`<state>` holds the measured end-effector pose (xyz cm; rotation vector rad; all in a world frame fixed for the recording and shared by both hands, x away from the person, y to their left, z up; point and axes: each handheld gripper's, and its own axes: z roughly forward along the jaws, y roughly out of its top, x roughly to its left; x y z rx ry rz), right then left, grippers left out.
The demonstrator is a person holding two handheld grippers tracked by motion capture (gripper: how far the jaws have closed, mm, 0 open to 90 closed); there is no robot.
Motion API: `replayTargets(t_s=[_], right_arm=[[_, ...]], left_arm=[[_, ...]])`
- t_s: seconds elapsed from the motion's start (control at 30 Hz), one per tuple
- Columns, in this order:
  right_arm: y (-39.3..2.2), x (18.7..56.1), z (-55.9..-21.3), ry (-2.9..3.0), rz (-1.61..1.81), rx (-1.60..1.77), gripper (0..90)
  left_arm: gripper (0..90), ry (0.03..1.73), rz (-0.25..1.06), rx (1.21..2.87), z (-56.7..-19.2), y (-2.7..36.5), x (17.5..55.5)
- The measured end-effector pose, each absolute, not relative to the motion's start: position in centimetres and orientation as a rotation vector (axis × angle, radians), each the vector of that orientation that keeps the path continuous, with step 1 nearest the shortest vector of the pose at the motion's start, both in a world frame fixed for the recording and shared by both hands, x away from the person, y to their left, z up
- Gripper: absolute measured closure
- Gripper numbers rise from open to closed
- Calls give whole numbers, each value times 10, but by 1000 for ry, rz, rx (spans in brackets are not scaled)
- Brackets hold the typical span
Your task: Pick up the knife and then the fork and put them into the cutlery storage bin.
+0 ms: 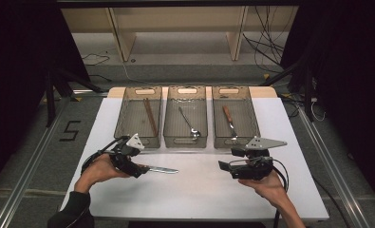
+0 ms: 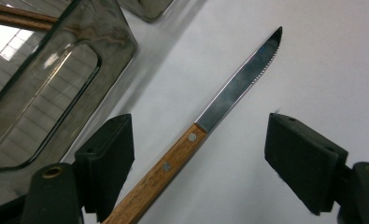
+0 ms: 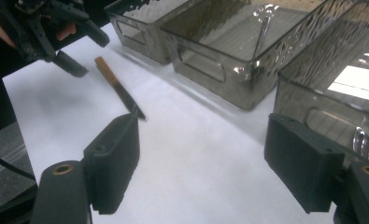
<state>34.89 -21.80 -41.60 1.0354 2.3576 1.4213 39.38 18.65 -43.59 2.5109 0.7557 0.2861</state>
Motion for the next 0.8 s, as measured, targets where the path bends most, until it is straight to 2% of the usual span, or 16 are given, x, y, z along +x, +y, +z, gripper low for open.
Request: replayTargets(t_s=[0.8], right_arm=[[-210,327,-434,2364,1461,968,249]], left_arm=[[361,688,265,2705,-457,185,410]])
